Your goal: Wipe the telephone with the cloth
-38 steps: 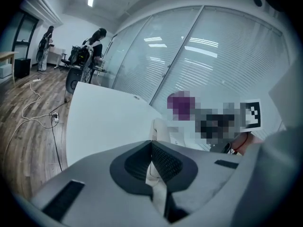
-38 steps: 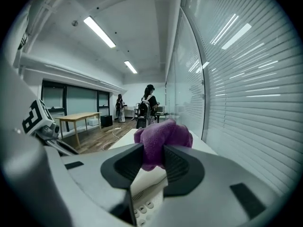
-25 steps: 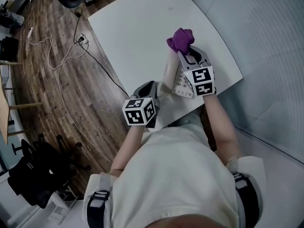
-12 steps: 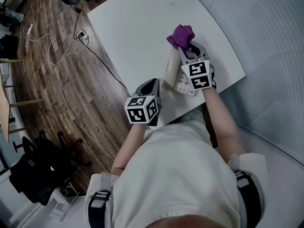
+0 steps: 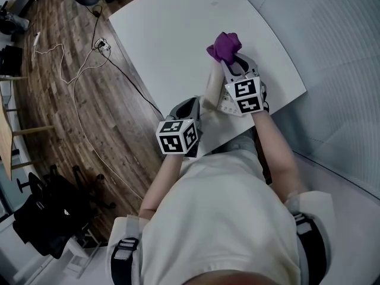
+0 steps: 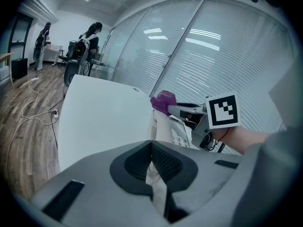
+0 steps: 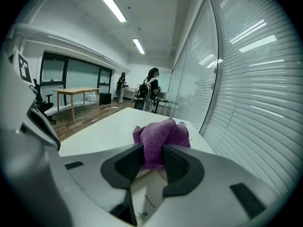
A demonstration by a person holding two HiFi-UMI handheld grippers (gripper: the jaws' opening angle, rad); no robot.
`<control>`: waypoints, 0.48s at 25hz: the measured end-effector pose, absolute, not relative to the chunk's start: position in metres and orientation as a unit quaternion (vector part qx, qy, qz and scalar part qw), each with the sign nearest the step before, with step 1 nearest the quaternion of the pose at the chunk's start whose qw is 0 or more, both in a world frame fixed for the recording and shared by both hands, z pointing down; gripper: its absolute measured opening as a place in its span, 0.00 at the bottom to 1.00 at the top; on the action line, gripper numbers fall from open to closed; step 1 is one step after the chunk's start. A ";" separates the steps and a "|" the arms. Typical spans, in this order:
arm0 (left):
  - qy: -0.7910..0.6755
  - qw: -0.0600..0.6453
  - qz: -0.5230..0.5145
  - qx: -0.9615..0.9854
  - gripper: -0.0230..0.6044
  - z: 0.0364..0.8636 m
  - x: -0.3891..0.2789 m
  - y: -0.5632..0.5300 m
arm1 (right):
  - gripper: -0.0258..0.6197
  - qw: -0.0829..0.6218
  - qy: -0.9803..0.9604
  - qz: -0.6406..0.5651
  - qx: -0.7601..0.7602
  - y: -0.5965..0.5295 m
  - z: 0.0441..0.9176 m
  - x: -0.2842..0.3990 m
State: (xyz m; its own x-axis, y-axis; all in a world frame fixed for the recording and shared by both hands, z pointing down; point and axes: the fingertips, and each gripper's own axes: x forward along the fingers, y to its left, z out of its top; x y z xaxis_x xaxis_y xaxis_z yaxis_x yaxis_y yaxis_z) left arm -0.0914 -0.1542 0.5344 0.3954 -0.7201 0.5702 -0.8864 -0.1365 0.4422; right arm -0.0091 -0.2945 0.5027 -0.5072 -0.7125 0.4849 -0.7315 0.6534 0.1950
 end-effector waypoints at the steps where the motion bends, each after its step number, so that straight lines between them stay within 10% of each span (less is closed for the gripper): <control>1: -0.538 0.376 0.110 0.746 0.07 0.533 -0.091 -0.153 | 0.24 0.271 -0.868 0.016 0.415 -0.292 0.502 -0.010; 12: -0.535 0.371 0.112 0.750 0.07 0.528 -0.091 -0.138 | 0.24 0.277 -0.870 0.009 0.409 -0.268 0.500 -0.008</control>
State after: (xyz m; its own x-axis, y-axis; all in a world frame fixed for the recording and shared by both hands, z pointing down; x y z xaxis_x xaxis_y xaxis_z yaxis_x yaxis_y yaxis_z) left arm -0.0907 -0.1379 0.5282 0.4023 -0.7194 0.5663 -0.8865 -0.1516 0.4372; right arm -0.0085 -0.2679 0.5005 -0.5124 -0.7060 0.4889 -0.7163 0.6654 0.2102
